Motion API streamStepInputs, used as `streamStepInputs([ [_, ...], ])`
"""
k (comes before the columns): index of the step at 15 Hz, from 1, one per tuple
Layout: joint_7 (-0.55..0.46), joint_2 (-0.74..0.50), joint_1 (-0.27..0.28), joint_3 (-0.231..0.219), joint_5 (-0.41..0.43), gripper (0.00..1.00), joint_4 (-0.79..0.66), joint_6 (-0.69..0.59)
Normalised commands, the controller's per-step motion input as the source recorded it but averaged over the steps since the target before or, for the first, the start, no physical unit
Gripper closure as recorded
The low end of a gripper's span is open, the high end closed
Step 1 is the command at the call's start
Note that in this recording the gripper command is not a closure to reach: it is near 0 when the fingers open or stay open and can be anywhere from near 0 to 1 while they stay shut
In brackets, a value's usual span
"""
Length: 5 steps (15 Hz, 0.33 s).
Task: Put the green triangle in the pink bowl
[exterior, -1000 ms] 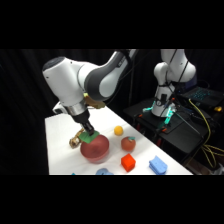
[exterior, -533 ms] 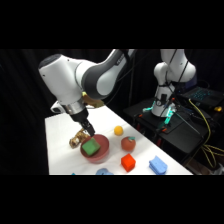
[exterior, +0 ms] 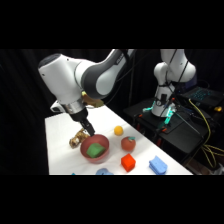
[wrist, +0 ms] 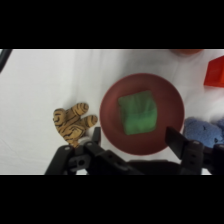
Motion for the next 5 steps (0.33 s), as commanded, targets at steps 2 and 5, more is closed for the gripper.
streamStepInputs([
  [2,-0.07,-0.11,-0.010,0.001,-0.068,0.00,0.00,-0.11],
  [5,-0.06,-0.12,-0.010,0.001,-0.070,0.00,-0.01,-0.11],
])
